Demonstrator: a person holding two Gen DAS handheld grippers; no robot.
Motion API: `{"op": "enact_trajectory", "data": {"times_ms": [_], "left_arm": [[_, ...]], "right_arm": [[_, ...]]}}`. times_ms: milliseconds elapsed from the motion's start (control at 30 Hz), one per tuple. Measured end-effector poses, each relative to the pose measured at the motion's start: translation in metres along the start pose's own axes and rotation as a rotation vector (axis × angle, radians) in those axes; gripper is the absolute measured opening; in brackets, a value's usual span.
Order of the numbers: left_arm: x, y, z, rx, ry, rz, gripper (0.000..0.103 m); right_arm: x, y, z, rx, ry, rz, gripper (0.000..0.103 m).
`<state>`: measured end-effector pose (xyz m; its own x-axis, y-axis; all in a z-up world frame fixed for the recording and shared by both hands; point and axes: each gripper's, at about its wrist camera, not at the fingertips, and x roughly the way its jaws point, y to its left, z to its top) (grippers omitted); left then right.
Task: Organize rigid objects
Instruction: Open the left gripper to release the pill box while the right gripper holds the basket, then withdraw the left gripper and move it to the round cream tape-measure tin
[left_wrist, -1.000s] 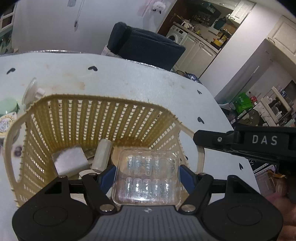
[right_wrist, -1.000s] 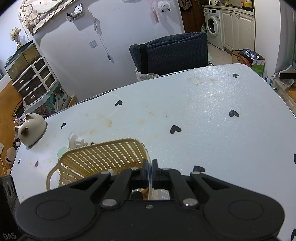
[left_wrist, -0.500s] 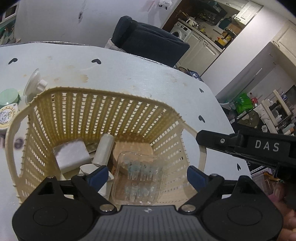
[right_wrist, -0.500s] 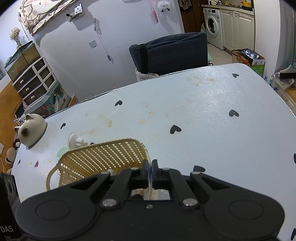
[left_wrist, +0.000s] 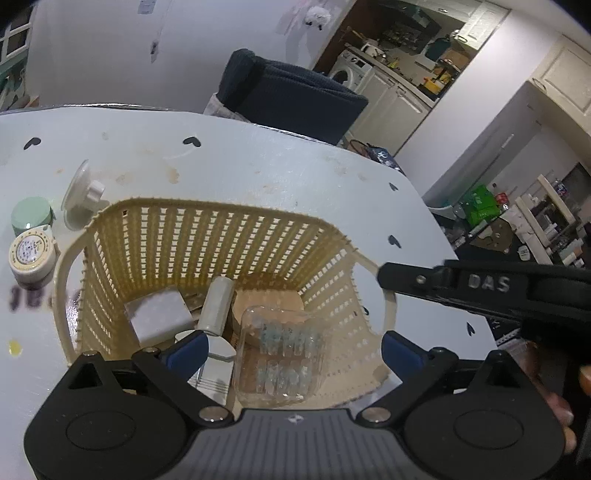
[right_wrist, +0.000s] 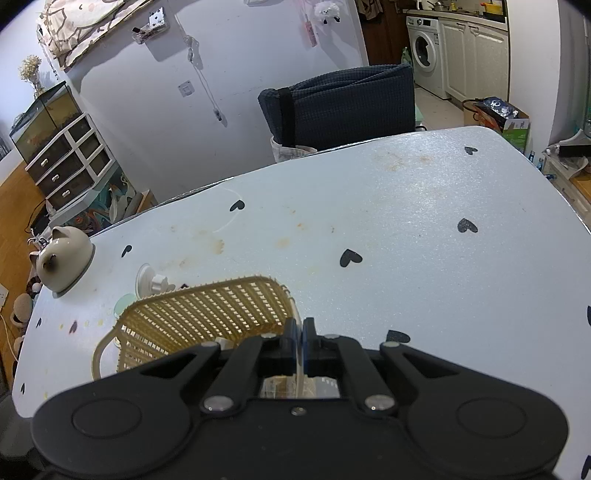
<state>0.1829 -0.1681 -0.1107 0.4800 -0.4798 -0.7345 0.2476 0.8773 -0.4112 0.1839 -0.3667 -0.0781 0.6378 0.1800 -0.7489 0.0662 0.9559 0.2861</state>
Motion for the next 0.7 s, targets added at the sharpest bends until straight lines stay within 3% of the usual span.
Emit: {"op": "enact_trajectory", "data": {"times_ms": [700], "left_arm": [[-0.073, -0.013, -0.011, 0.182, -0.144, 0.019, 0.103]], "right_arm": [[0.0, 0.001, -0.002, -0.024, -0.009, 0.004, 0.003]]}}
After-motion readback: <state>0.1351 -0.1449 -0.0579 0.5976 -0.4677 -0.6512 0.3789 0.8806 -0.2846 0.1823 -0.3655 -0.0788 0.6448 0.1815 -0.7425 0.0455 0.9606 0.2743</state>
